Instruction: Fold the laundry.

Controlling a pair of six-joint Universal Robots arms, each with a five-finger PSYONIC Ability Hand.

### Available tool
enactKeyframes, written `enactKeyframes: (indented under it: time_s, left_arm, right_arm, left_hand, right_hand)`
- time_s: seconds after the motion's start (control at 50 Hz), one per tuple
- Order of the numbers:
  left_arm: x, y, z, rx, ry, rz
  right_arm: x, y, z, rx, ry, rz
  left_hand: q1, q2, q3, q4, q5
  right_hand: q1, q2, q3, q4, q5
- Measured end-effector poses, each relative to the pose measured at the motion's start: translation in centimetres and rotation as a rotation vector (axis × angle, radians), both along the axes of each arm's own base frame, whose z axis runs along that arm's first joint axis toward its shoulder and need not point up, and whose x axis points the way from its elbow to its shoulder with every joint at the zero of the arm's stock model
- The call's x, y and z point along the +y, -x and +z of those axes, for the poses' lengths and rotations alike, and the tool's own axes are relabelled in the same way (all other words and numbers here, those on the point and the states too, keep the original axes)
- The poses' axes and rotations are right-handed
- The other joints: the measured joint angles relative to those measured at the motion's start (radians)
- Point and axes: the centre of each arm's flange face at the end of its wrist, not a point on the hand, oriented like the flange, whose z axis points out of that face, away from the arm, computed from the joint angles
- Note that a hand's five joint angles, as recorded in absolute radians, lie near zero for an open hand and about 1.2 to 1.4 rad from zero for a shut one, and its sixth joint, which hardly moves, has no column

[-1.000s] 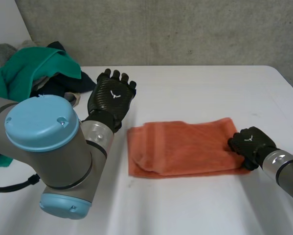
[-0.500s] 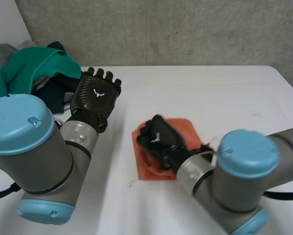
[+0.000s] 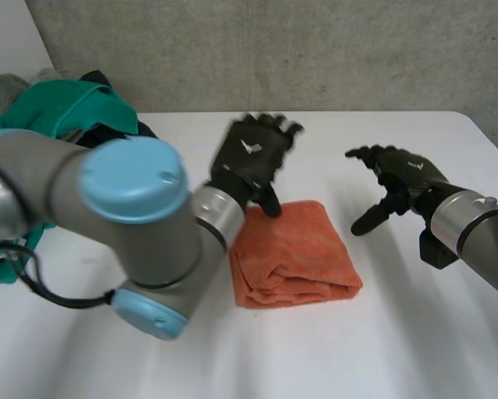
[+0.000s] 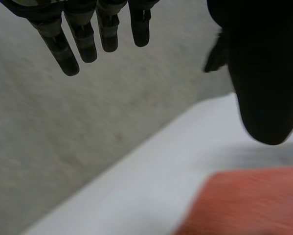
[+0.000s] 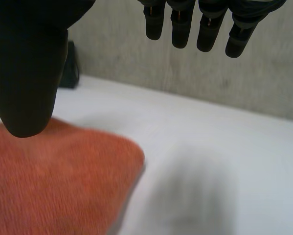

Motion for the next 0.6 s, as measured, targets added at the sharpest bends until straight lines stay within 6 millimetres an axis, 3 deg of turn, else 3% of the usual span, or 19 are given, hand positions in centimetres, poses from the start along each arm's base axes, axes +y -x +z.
enactKeyframes:
  time_s: [0.1, 0.2, 0.4, 0.6]
  left_arm:
    - [0.8, 1.8, -4.3, -0.097, -0.109, -0.033]
    - [0.8, 1.5, -6.8, -0.191, -0.167, 0.039]
    - [1.1, -1.2, -8.5, -0.432, -0.148, 0.216]
    - [1.9, -2.1, -9.8, -0.543, -0.147, 0.189]
  right_arm:
    - [-1.1, 0.0, -2.3, 0.055, -0.074, 0.011]
    - [-1.6, -0.6, -4.5, 0.106, -0.124, 0.043]
    - [0.9, -4.8, -6.8, 0.165, -0.137, 0.198]
    - [1.4, -5.6, -9.2, 0.270, -0.120, 0.251]
  left_hand:
    - [0.003, 0.000, 0.000, 0.001, 0.000]
    - [0.003, 0.000, 0.000, 0.002, 0.000]
    - [0.003, 0.000, 0.000, 0.002, 0.000]
    - [0.003, 0.000, 0.000, 0.002, 0.000]
  right_hand:
    - [0.000, 0.000, 0.000, 0.000, 0.000]
    - [0.000, 0.000, 0.000, 0.000, 0.000]
    - [0.000, 0.000, 0.000, 0.000, 0.000]
    - [0.000, 0.000, 0.000, 0.000, 0.000]
